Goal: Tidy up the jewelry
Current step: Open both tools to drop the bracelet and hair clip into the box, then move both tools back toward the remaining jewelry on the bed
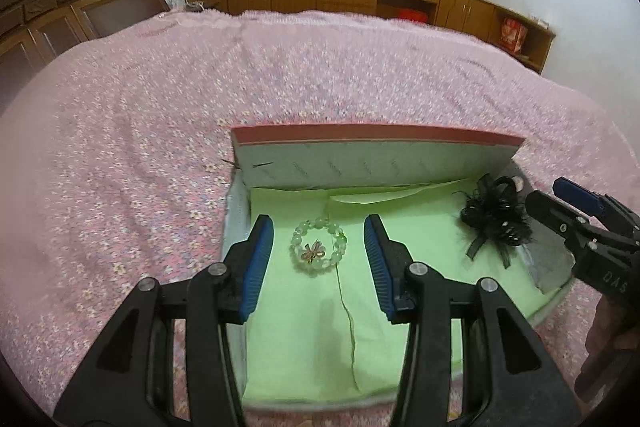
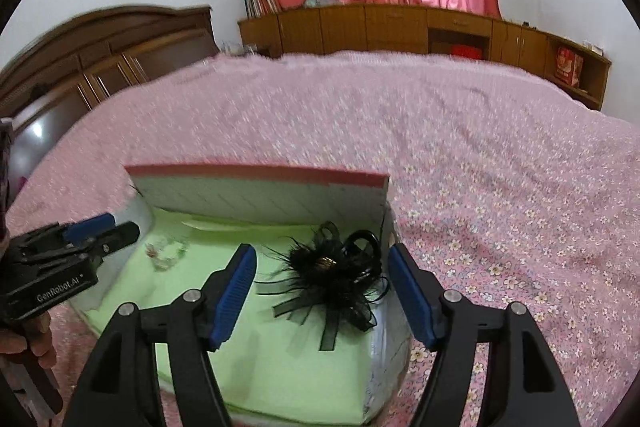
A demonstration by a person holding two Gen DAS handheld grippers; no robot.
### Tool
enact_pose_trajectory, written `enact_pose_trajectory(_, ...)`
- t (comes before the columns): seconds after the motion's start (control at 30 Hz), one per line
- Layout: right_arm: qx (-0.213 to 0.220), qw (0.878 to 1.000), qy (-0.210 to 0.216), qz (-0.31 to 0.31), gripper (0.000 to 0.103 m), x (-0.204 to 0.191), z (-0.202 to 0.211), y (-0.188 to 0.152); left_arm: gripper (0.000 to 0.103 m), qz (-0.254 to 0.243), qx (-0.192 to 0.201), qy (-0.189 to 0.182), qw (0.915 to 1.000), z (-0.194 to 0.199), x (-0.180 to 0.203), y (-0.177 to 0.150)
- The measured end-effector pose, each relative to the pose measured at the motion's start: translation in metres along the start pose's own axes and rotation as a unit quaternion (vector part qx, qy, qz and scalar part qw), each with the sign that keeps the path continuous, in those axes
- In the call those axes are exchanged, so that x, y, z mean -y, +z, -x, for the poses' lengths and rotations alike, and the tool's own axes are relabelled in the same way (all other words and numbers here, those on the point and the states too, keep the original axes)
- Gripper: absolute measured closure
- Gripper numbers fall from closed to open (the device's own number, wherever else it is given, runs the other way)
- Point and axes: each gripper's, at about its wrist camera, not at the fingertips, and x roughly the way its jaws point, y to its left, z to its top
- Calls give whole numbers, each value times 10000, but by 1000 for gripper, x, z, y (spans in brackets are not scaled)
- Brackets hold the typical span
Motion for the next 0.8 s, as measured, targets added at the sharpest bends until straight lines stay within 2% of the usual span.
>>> enact_pose_trajectory(0.2,450,9987,137,-211,31,-5,35,-1,63,-1,302,-26,9995,29,1,-5)
enact_pose_trajectory(0.4,713,9966,252,-331,30,-6,65,-8,62,-12,545,-136,9984,62,3,-12)
enact_pose_trajectory(0.63,833,9950,312,-444,30,-7,98,-25,61,-14,581,-200,9981,93,3,-29)
enact_pose_trajectory(0.8,785,9956,333,-399,30,-9,115,-40,61,-32,468,-222,9987,110,-4,-42)
